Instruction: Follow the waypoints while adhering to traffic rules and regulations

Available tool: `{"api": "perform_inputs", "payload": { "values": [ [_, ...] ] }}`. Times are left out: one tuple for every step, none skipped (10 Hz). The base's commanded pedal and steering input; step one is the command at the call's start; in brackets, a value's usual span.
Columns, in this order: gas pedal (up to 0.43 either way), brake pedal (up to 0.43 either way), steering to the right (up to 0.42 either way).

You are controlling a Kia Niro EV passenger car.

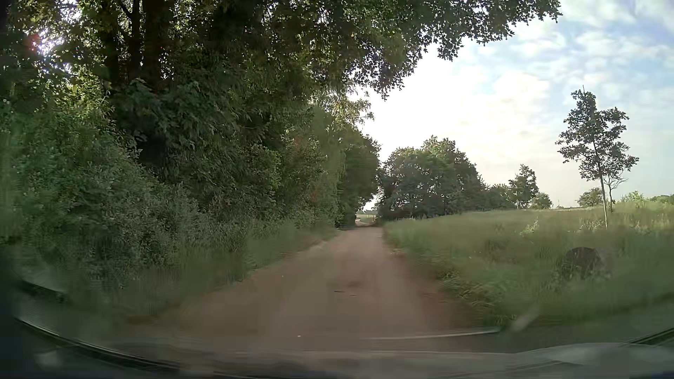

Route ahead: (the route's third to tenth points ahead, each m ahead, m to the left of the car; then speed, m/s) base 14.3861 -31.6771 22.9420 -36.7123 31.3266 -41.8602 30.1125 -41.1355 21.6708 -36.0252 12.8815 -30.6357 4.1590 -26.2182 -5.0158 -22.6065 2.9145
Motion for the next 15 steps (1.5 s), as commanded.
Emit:
{"api": "perform_inputs", "payload": {
  "values": [
    [0.0, 0.03, 0.01],
    [0.0, 0.03, 0.017],
    [0.0, 0.03, 0.018],
    [0.0, 0.03, 0.017],
    [0.039, 0.03, 0.017],
    [0.059, 0.03, 0.017],
    [0.059, 0.03, 0.017],
    [0.059, 0.03, 0.017],
    [0.067, 0.03, 0.012],
    [0.067, 0.03, 0.009],
    [0.079, 0.03, 0.009],
    [0.079, 0.03, 0.008],
    [0.087, 0.03, 0.009],
    [0.087, 0.03, 0.008],
    [0.087, 0.03, 0.007]
  ]
}}
